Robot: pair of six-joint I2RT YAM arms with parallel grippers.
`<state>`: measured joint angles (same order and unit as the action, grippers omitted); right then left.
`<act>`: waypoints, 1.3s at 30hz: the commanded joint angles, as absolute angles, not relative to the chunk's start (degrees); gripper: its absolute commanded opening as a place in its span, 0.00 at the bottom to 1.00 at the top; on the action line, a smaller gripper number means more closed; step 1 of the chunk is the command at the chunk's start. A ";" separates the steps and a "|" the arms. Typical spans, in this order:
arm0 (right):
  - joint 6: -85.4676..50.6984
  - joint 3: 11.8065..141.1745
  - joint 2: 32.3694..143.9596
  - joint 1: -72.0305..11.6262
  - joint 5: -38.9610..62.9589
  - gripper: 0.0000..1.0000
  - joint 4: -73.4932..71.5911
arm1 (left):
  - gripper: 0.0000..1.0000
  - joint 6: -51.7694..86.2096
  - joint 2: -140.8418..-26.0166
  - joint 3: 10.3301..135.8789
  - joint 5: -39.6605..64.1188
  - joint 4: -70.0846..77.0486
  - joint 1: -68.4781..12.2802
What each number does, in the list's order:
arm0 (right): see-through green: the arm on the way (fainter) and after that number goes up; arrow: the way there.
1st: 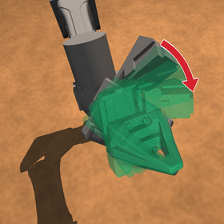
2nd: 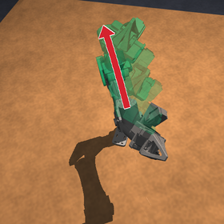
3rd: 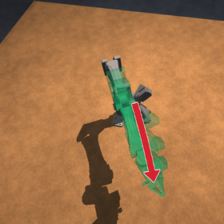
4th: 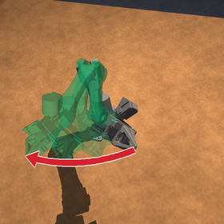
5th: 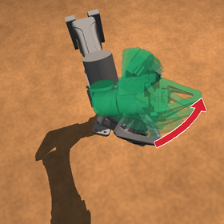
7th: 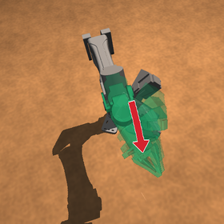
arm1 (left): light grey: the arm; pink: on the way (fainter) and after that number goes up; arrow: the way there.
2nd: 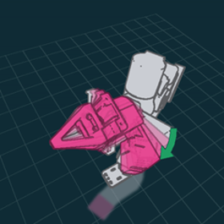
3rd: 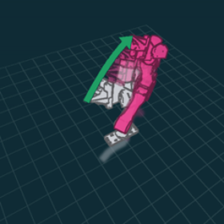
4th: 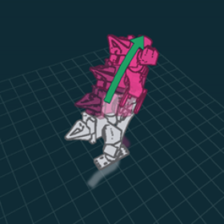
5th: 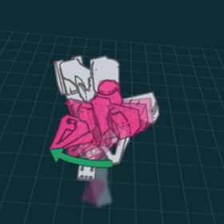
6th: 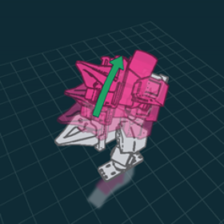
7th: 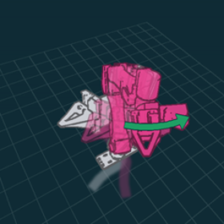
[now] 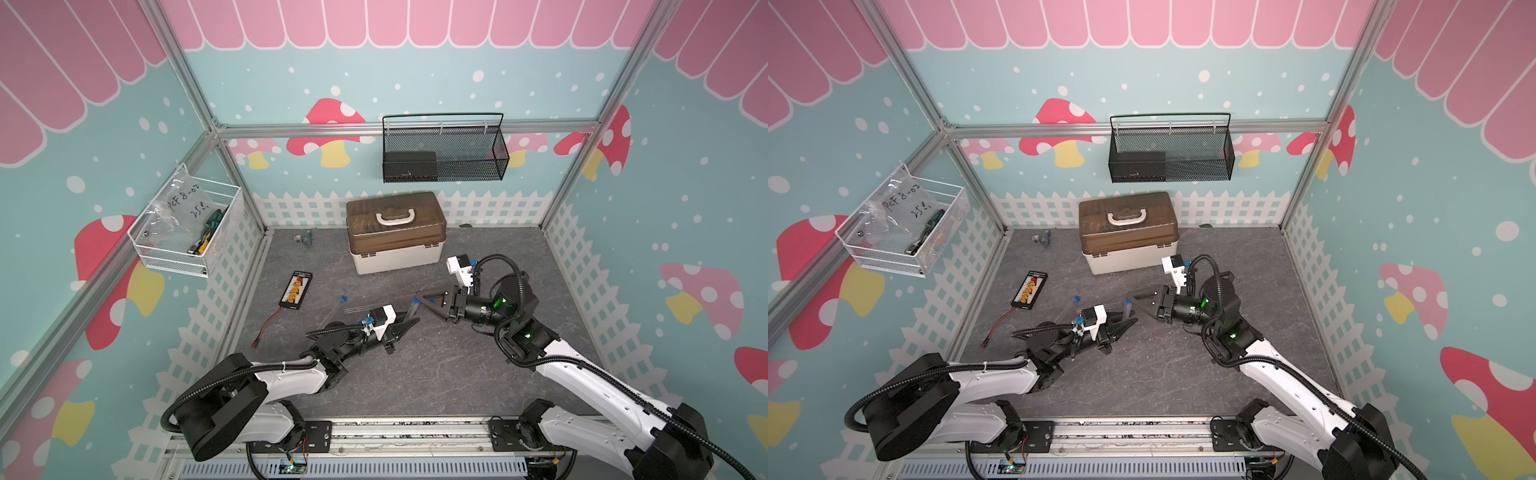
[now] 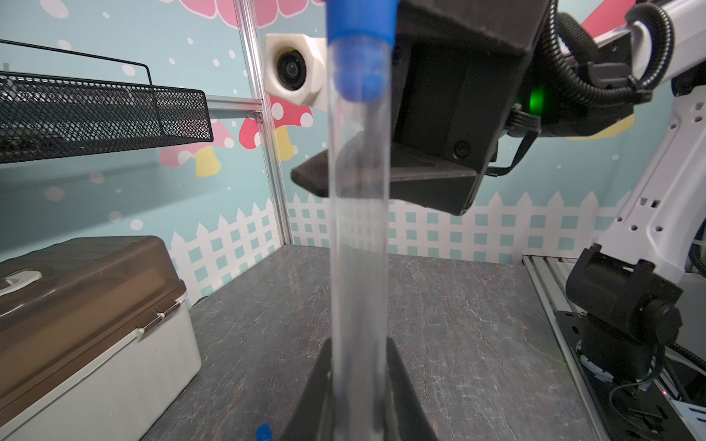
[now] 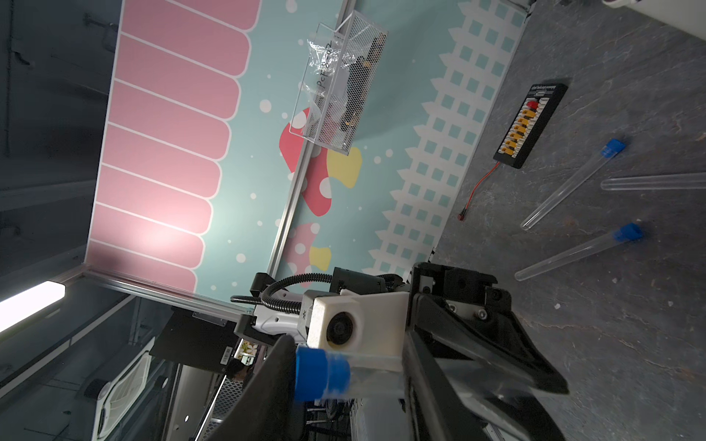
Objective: Insert stoppers into test tubes
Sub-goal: Insert the stopper into the test tube, then place the test tube at the center of the board.
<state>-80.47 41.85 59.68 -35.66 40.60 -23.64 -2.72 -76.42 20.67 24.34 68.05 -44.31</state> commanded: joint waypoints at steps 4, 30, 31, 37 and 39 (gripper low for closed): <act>-79.78 38.17 61.85 -36.09 39.53 0.44 -12.23 | 0.00 -2.43 -72.60 25.90 24.82 76.51 -44.74; -50.08 44.18 45.61 -26.98 23.02 0.55 6.00 | 0.01 -3.17 -74.03 56.14 -14.33 -44.39 -46.25; -49.55 44.37 45.60 -26.98 22.90 0.55 6.74 | 0.00 -4.77 -76.16 58.09 -14.52 -45.99 -45.91; -46.57 44.47 44.55 -26.98 21.30 0.55 11.12 | 0.00 -16.21 -83.48 61.91 -12.40 -51.47 -43.13; -46.08 43.97 44.12 -26.98 20.99 0.55 11.84 | 0.00 -21.34 -83.13 59.94 -9.55 -51.50 -42.72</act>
<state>-48.47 43.57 45.28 -27.20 22.17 9.43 -12.58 -83.44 61.06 -11.92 -47.00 -43.48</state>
